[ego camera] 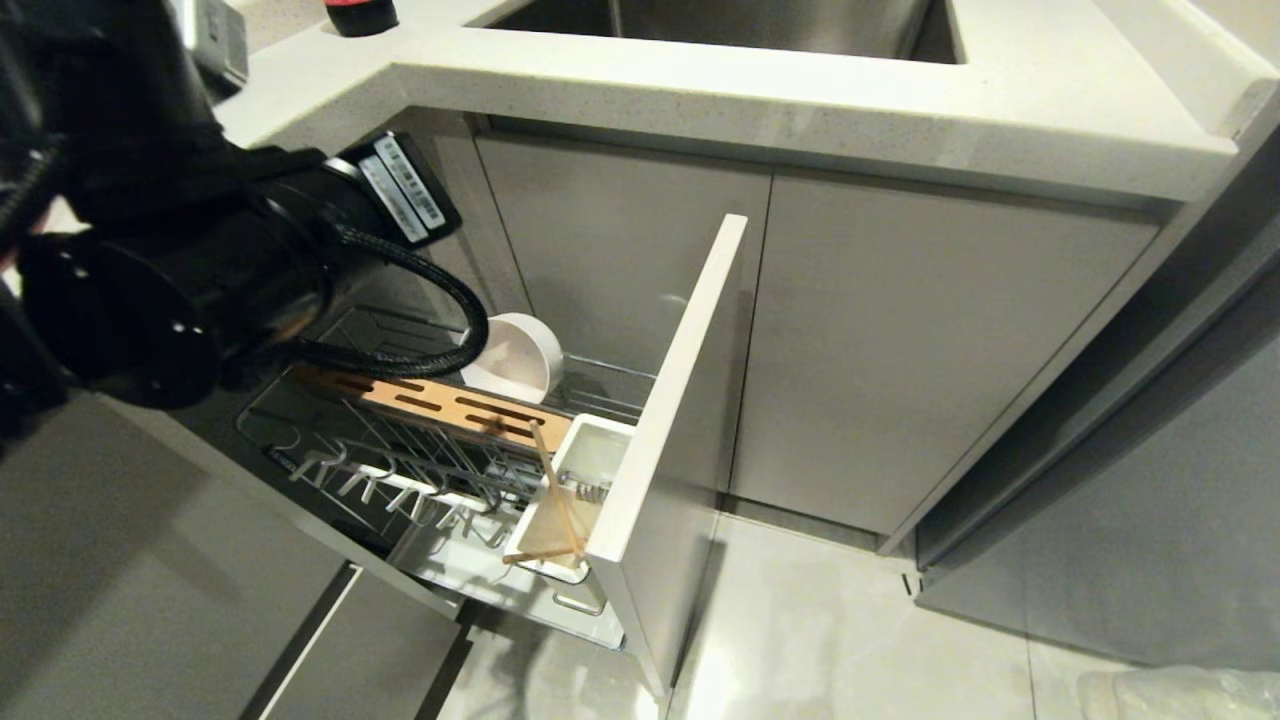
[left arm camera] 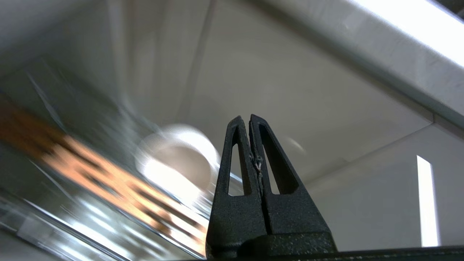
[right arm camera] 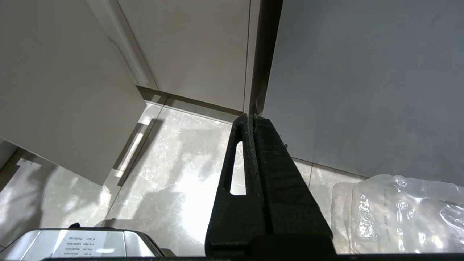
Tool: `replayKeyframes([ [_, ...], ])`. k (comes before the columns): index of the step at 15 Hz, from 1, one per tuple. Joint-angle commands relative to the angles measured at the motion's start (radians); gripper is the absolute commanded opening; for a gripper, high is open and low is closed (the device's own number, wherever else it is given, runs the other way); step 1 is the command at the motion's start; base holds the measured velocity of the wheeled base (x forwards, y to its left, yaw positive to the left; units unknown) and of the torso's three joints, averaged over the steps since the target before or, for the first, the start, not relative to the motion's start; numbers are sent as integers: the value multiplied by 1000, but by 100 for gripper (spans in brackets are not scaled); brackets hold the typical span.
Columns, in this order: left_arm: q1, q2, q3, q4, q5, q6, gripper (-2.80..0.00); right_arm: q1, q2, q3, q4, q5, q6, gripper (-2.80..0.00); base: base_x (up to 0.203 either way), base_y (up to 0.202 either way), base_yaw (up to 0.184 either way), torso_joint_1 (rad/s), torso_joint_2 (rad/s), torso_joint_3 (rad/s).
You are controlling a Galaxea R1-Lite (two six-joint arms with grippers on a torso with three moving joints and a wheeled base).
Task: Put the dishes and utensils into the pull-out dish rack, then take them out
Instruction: Pick up the chopsticks and place it in the cupboard
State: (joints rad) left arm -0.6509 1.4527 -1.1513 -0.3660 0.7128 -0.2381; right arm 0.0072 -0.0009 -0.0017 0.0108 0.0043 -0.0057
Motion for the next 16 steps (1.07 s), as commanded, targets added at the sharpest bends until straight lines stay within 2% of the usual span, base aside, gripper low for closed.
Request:
replayKeyframes([
  [1,23,-57,-42,-2,17,169,-280,0,-1,0,0,0,0,-280,0,0,0,0,0,0],
  [3,116,-95,-86,5,43,326,-280,0,1,0,0,0,0,-280,0,0,0,0,0,0],
  [4,155,-111,-123,22,70,368,-280,0,-1,0,0,0,0,-280,0,0,0,0,0,0],
  [5,189,-122,-162,67,88,376,-280,0,-1,0,0,0,0,-280,0,0,0,0,0,0],
  [7,257,-140,-245,172,96,350,-280,0,-1,0,0,0,0,-280,0,0,0,0,0,0],
  [10,352,-154,-375,440,95,183,-280,0,-1,0,0,0,0,-280,0,0,0,0,0,0],
  [11,396,-155,-420,519,85,149,-280,0,-1,0,0,0,0,-280,0,0,0,0,0,0],
  [13,521,-164,-528,695,4,118,-280,0,-1,0,0,0,0,-280,0,0,0,0,0,0],
  [16,722,-180,-638,871,-223,117,-280,0,-1,0,0,0,0,-280,0,0,0,0,0,0],
])
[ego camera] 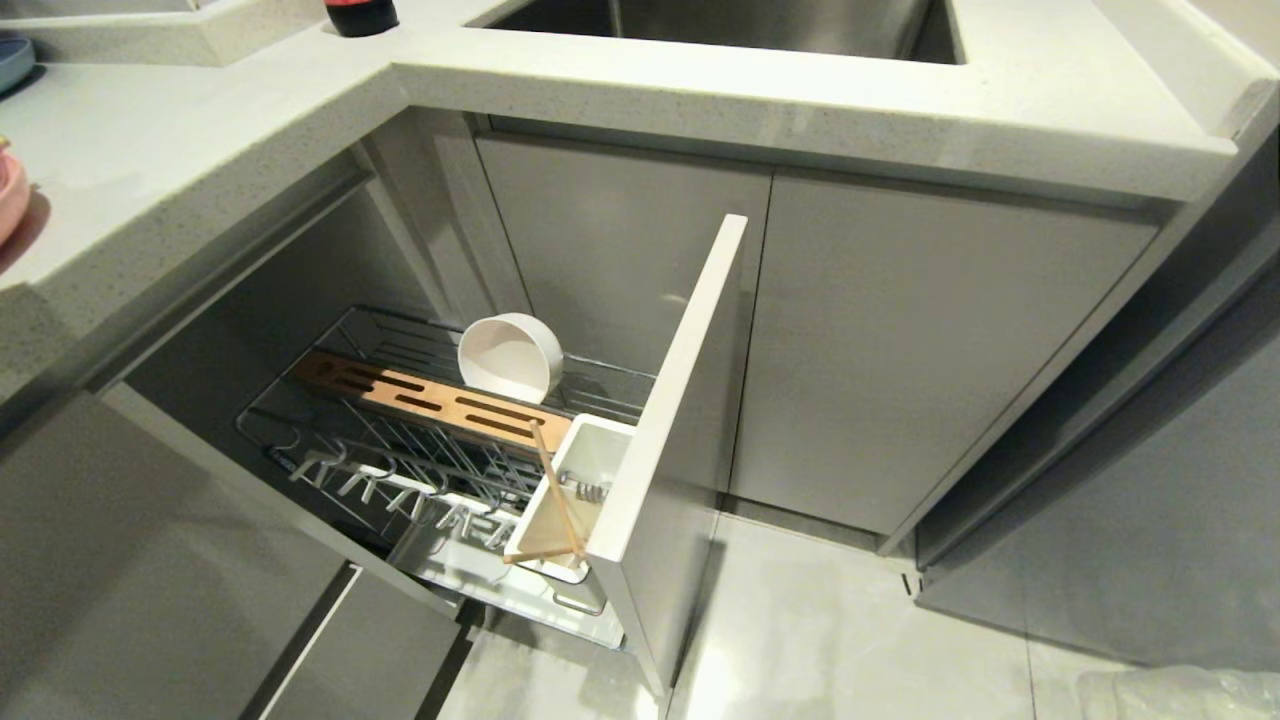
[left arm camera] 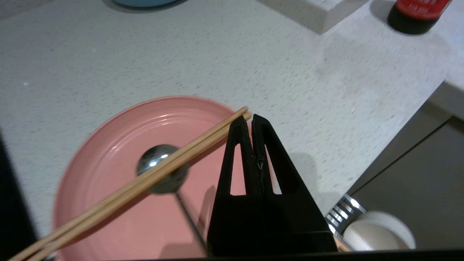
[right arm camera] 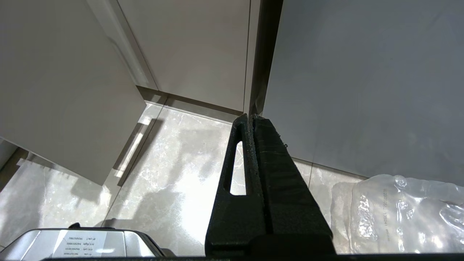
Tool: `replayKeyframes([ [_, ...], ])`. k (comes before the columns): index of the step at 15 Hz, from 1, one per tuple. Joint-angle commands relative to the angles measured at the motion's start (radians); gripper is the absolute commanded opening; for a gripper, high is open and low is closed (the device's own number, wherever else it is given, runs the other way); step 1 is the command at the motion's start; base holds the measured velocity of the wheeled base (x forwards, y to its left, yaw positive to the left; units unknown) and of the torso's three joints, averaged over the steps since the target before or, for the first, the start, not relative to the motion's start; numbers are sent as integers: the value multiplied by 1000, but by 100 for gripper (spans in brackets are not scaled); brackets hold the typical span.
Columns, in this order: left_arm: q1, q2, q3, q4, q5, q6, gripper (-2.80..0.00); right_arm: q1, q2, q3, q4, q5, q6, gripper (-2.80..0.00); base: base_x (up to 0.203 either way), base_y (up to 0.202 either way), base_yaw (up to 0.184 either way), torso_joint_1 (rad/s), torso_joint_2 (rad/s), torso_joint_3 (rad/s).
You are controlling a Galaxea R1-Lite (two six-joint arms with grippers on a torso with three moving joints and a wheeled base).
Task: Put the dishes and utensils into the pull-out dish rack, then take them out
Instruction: Pick up the chopsticks and place it in the cupboard
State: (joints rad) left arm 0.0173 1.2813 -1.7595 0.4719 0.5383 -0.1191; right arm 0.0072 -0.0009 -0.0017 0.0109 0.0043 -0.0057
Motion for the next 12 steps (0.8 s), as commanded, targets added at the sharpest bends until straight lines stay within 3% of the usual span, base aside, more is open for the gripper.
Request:
replayKeyframes([
  [1,108,-14,-42,57,-118,14,-280,0,-1,0,0,0,0,-280,0,0,0,0,0,0],
  [7,394,-65,-49,150,-527,204,-280,0,-1,0,0,0,0,-280,0,0,0,0,0,0],
  [11,569,-80,-21,205,-753,321,-280,0,-1,0,0,0,0,-280,0,0,0,0,0,0],
  [12,588,-73,-14,211,-769,348,-280,0,-1,0,0,0,0,-280,0,0,0,0,0,0],
])
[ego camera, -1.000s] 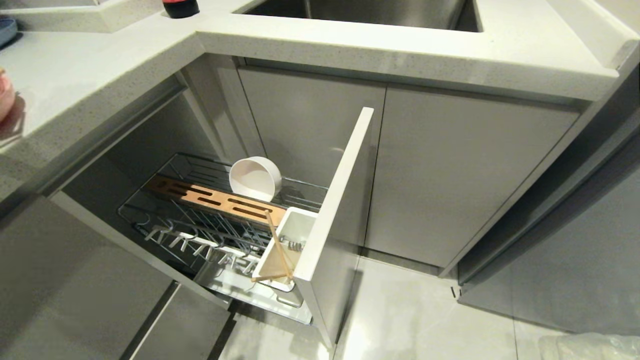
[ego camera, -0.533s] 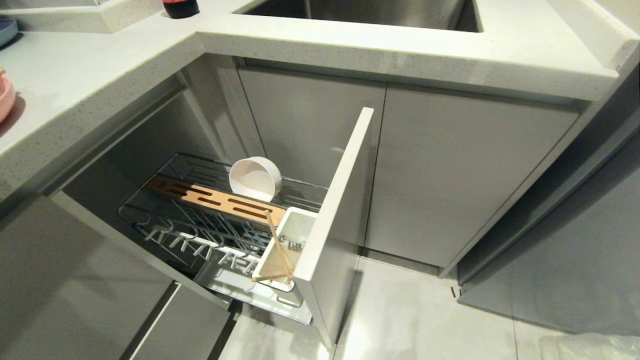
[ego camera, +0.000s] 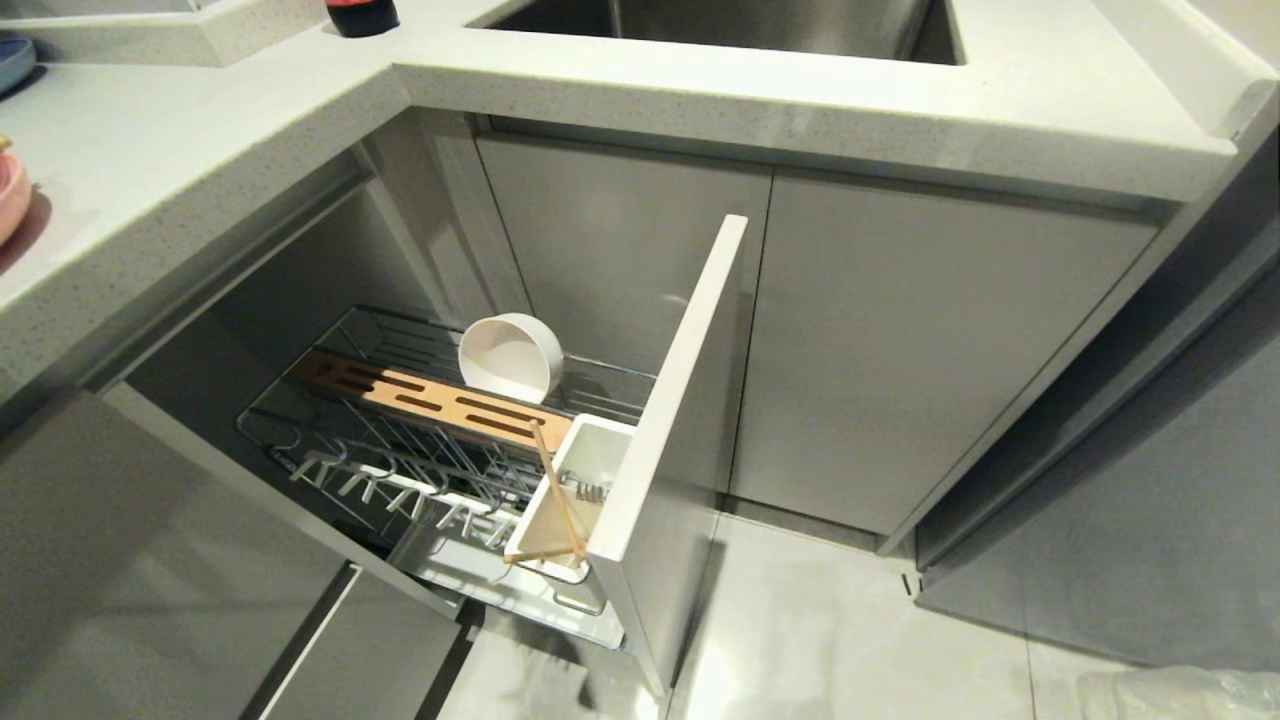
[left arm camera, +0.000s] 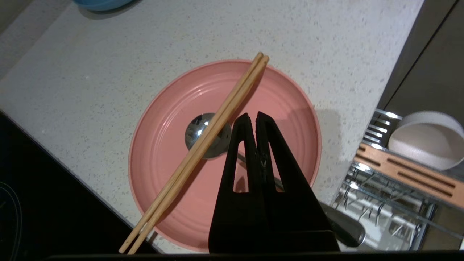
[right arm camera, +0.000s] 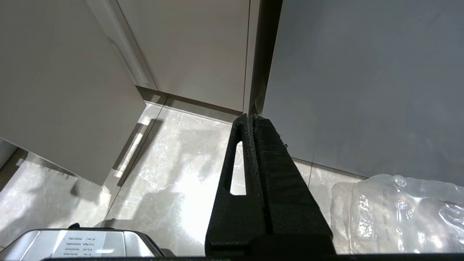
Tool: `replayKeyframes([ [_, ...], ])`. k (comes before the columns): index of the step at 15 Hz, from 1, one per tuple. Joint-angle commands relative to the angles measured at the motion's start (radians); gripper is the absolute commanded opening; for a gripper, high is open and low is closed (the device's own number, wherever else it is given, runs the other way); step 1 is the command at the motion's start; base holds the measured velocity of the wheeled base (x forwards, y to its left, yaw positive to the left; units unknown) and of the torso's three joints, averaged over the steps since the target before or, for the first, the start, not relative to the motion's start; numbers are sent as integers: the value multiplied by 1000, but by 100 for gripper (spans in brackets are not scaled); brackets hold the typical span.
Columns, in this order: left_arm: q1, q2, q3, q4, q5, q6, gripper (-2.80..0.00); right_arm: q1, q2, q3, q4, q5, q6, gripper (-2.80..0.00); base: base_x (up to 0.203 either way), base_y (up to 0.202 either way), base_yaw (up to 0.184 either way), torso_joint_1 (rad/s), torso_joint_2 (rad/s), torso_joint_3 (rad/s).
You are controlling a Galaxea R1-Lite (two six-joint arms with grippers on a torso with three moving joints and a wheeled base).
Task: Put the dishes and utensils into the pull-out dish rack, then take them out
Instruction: Pick up the chopsticks and place it in the cupboard
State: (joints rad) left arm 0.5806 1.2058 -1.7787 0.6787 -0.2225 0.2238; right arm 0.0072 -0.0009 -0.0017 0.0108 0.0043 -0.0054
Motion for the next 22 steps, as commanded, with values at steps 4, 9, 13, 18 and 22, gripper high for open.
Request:
replayKeyframes([
  [4,103,58,8,-2,-8,39,-280,0,-1,0,0,0,-1,-280,0,0,0,0,0,0],
  [9,138,112,8,0,-55,54,-280,0,0,0,0,0,-1,-280,0,0,0,0,0,0],
  [13,160,143,6,-1,-99,77,-280,0,-1,0,0,0,-1,-280,0,0,0,0,0,0],
  [18,176,173,0,-2,-197,77,0,0,-1,0,0,0,-1,-280,0,0,0,0,0,0],
  [22,191,185,2,-2,-224,77,0,0,-1,0,0,0,-1,-280,0,0,0,0,0,0],
])
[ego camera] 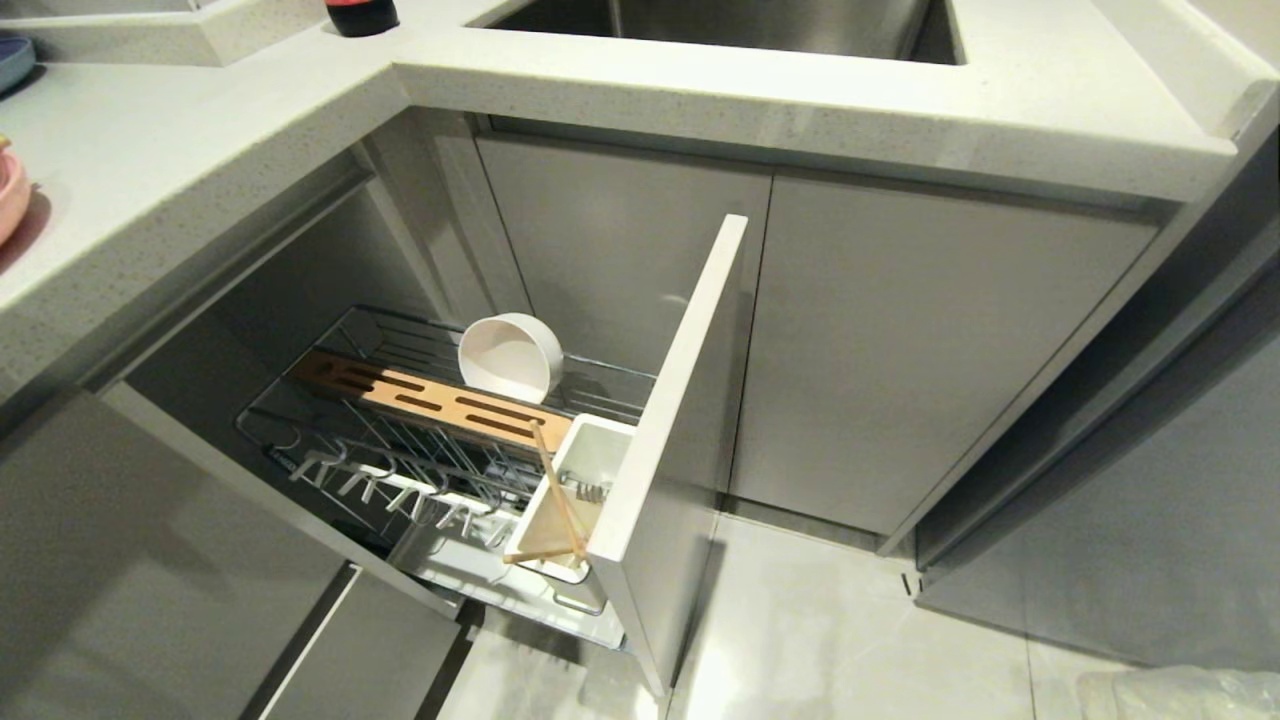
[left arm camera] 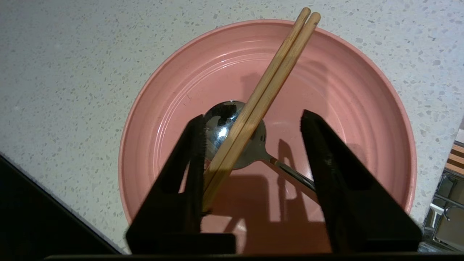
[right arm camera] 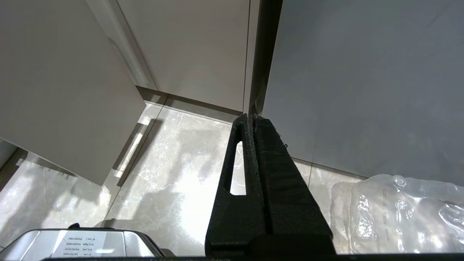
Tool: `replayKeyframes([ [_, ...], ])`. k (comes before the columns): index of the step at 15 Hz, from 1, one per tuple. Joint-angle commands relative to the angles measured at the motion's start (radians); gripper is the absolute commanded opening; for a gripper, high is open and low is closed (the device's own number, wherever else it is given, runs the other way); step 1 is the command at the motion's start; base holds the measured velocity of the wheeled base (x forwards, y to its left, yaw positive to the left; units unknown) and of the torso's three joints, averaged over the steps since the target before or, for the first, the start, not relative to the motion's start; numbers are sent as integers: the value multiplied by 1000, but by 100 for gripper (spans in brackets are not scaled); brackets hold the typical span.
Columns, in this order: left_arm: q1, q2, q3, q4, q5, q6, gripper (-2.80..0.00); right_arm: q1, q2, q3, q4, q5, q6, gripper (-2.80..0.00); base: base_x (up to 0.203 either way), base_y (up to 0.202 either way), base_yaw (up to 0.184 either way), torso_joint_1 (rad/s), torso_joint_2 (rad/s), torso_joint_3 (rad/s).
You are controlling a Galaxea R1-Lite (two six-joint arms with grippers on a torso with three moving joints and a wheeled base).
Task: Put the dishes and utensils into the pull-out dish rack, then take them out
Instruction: Pick up the chopsticks and place it in the cupboard
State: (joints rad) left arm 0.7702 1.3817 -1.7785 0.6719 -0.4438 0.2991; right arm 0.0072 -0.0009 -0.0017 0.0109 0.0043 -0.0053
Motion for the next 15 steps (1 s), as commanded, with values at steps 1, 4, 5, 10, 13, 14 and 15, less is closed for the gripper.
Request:
replayKeyframes([
  [1,4,22,0,1,-4,2,0,0,-1,0,0,0,-1,-280,0,0,0,0,0,0],
  [4,15,51,-1,-18,-62,2,0,0,-1,0,0,0,-1,-280,0,0,0,0,0,0],
  [5,17,58,-3,-21,-74,2,0,0,-1,0,0,0,-1,-280,0,0,0,0,0,0],
  [10,24,99,-7,-34,-140,2,0,0,-1,0,0,0,-1,-280,0,0,0,0,0,0],
  [13,30,123,-22,-41,-165,-2,0,0,-1,0,0,0,-1,-280,0,0,0,0,0,0],
  [14,33,129,-27,-41,-171,-2,0,0,-1,0,0,0,-1,-280,0,0,0,0,0,0],
  [15,35,134,-30,-40,-180,-2,0,0,-1,0,0,0,-1,-280,0,0,0,0,0,0],
])
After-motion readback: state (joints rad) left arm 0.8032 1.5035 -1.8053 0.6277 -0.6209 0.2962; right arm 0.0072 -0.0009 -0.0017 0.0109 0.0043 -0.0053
